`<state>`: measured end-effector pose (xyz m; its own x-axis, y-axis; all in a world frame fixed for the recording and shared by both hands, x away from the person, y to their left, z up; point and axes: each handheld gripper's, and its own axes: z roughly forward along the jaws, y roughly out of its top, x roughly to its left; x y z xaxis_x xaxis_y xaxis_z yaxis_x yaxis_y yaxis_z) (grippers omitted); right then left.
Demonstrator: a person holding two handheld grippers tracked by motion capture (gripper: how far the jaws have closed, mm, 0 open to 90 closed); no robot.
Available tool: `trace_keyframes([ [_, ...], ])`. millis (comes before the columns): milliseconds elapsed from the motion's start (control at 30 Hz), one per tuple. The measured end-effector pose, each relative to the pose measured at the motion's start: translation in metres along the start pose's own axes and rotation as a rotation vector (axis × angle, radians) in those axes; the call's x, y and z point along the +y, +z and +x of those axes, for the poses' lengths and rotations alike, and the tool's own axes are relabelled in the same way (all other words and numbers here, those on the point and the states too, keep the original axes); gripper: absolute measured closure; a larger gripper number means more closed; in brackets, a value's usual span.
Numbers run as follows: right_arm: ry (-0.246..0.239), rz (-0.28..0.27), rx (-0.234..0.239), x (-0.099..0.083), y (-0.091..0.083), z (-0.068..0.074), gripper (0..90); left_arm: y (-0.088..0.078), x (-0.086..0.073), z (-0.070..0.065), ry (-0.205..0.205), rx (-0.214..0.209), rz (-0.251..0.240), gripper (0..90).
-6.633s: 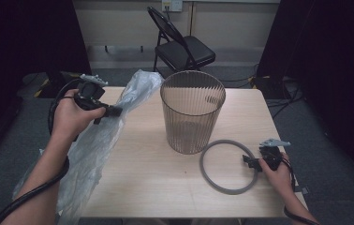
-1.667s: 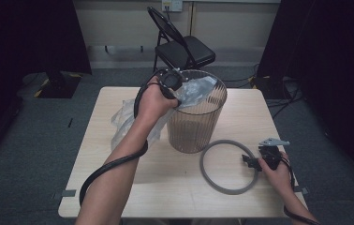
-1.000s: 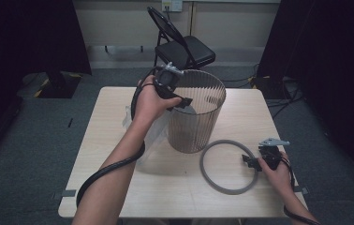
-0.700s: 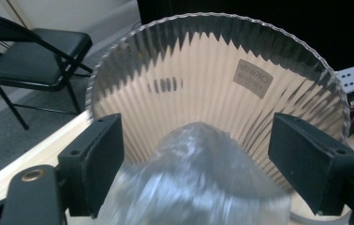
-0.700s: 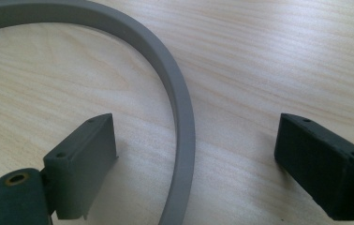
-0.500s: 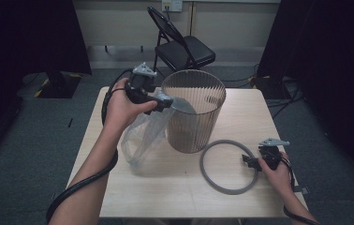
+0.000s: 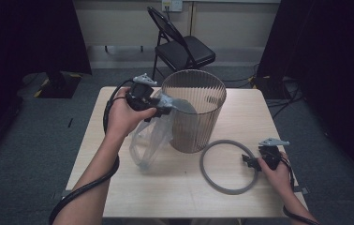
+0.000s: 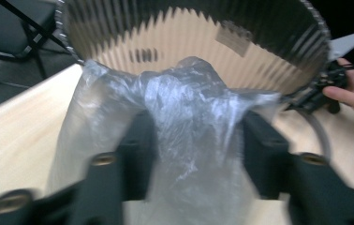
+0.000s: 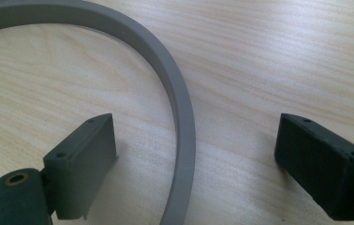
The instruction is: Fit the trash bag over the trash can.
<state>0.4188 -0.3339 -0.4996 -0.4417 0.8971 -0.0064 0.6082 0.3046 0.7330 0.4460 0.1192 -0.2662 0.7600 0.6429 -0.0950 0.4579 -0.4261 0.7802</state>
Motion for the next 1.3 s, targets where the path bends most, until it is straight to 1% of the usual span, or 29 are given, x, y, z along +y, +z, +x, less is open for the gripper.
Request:
trace_keyframes([
  [67,-0.001,0.000,0.000,0.000,0.000,0.000,11.9,-0.002,0.003,-0.003,-0.003,0.006,0.028,68.7],
  [133,-0.001,0.000,0.000,0.000,0.000,0.000,11.9,-0.003,0.006,-0.006,-0.002,0.015,0.047,76.9],
  [200,-0.001,0.000,0.000,0.000,0.000,0.000,11.9,-0.004,0.010,-0.008,0.000,0.028,0.058,82.1],
  [267,-0.001,0.000,0.000,0.000,0.000,0.000,11.9,-0.005,0.014,-0.009,0.010,0.037,0.063,84.2],
  [333,-0.001,-0.001,-0.001,0.000,0.000,0.000,11.9,-0.007,0.018,-0.009,0.000,0.031,0.057,85.5],
  [433,0.001,0.000,0.000,0.000,0.000,0.000,11.9,-0.012,0.025,-0.010,-0.015,0.018,0.031,86.2],
  [467,-0.001,0.000,0.000,0.000,0.000,0.000,11.9,-0.014,0.027,-0.010,-0.016,0.008,0.018,86.4],
  [533,-0.001,0.001,0.001,0.000,0.000,0.000,11.9,-0.017,0.033,-0.013,-0.018,-0.010,0.010,86.7],
  [600,0.000,0.001,0.002,0.000,0.000,0.000,11.9,-0.019,0.039,-0.016,-0.022,-0.016,-0.008,86.8],
  [633,-0.001,0.000,0.002,0.000,0.000,0.000,11.9,-0.020,0.043,-0.016,-0.022,-0.016,-0.019,86.8],
  [667,-0.001,0.001,0.002,0.000,0.000,0.000,11.9,-0.020,0.046,-0.017,-0.027,-0.015,-0.040,86.8],
  [700,0.000,0.001,0.002,0.000,0.000,0.000,11.9,-0.020,0.050,-0.018,-0.039,-0.020,-0.054,86.9],
  [733,-0.001,0.000,0.002,0.000,0.000,0.000,11.9,-0.019,0.053,-0.019,-0.039,-0.025,-0.065,86.8],
  [767,0.000,0.001,0.002,0.000,0.000,0.000,11.9,-0.016,0.056,-0.020,-0.036,-0.015,-0.068,86.8],
  [800,-0.001,0.000,0.002,0.000,0.000,0.000,11.9,-0.013,0.059,-0.021,-0.021,0.002,-0.061,86.9],
  [833,0.000,0.001,0.002,0.000,0.000,0.000,11.9,-0.010,0.061,-0.021,-0.019,0.016,-0.060,86.9],
  [933,-0.001,0.000,0.002,0.000,0.000,0.000,11.9,0.004,0.063,-0.020,-0.023,0.031,-0.074,87.2],
  [1000,-0.001,0.000,0.002,0.000,0.000,0.000,11.9,0.014,0.063,-0.020,-0.031,0.031,-0.078,87.4],
  [1100,-0.001,0.000,0.002,0.000,0.000,0.000,11.9,0.027,0.059,-0.018,-0.037,0.031,-0.057,87.5],
  [1167,-0.001,0.001,0.003,0.001,0.001,0.000,11.9,0.034,0.056,-0.017,-0.034,0.030,-0.034,87.6],
  [1200,-0.002,0.001,0.004,0.001,0.001,0.000,11.9,0.037,0.055,-0.017,-0.036,0.032,-0.028,87.6],
  [1300,0.000,0.004,0.002,0.001,0.001,0.000,11.9,0.042,0.053,-0.017,-0.025,0.040,-0.006,87.7],
])
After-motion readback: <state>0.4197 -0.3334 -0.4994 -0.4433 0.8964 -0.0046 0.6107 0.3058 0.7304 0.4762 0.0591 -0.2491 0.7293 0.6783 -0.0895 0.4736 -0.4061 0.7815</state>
